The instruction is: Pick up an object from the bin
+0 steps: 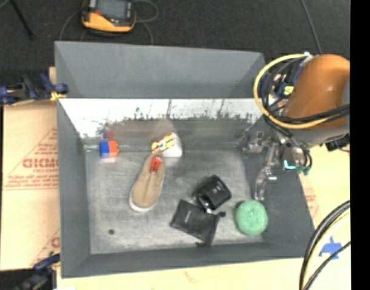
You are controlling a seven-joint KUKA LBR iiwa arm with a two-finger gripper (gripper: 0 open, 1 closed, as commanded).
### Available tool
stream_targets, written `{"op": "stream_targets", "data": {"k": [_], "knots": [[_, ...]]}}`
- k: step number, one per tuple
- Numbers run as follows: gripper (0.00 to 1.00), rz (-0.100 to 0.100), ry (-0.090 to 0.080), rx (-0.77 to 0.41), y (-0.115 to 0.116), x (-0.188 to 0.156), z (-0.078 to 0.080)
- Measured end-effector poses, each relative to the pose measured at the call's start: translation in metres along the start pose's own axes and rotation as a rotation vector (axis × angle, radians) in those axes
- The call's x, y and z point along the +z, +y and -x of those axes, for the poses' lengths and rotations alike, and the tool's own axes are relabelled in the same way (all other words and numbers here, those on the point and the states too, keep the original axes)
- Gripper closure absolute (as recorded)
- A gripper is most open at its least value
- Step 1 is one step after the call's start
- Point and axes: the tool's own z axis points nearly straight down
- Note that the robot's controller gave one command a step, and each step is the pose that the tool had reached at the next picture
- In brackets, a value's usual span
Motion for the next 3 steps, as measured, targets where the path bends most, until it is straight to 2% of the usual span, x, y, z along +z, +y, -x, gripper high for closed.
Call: {"op": "stream_targets", "data": {"k": [1,2,3], "knots": [[0.00,-0.001,-0.008,-0.003,0.000,-0.004,0.002],[0.00,-0.002,-0.011,-0.088,0.023,0.038,-0.009],[0.00,0.000,-0.005,-0.318,0.056,0.050,-0.011]]}}
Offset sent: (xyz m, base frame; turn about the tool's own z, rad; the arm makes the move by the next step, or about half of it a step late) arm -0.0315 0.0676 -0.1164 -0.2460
